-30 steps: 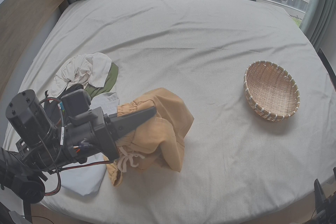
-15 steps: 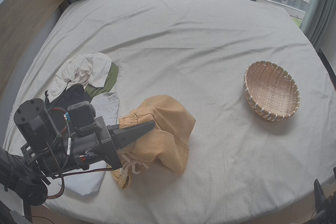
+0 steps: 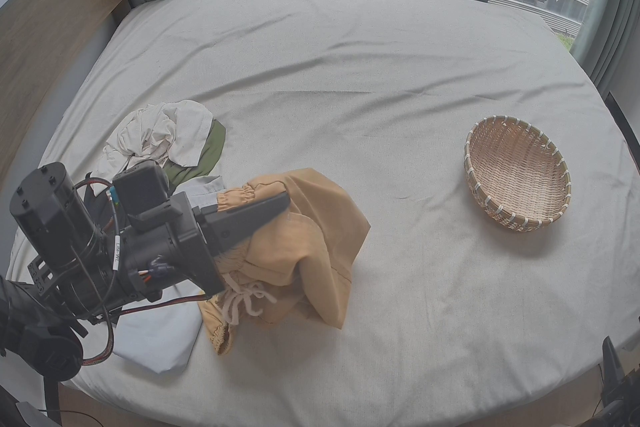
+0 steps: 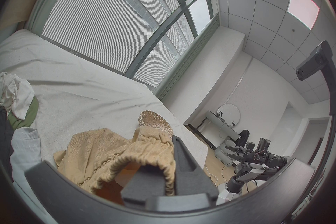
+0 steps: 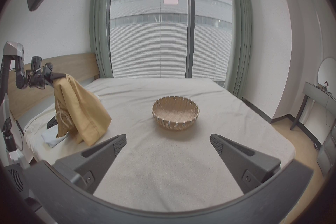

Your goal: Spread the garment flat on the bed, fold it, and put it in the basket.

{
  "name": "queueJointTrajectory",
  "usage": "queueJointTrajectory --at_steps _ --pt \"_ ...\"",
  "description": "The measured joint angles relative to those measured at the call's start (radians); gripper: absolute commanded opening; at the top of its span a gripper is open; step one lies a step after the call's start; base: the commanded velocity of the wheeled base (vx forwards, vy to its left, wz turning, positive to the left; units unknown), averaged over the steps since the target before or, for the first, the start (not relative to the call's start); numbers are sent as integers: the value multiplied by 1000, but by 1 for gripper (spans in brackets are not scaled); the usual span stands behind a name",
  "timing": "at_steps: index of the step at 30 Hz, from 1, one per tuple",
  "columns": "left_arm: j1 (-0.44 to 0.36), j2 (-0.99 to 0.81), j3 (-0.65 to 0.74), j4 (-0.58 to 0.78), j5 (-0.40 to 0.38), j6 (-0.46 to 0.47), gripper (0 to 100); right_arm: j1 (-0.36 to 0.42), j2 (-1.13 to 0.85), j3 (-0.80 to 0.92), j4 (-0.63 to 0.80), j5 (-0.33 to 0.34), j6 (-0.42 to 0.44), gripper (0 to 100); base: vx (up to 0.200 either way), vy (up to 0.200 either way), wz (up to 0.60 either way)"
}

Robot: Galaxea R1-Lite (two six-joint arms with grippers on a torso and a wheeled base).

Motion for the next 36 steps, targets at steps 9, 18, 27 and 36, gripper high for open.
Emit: queueJointTrajectory --at_steps 9,18,27,36 --pt "3 -2 -3 -1 4 1 0 -2 63 -75 -33 56 -5 100 0 0 0" --pt "22 -2 -31 1 4 0 0 8 315 -199 -70 143 20 100 0 0 0" --pt "44 1 -57 10 4 0 0 180 677 -399 -200 180 207 100 0 0 0" --pt "58 5 -65 14 4 1 0 385 1037 -469 -587 220 409 100 0 0 0"
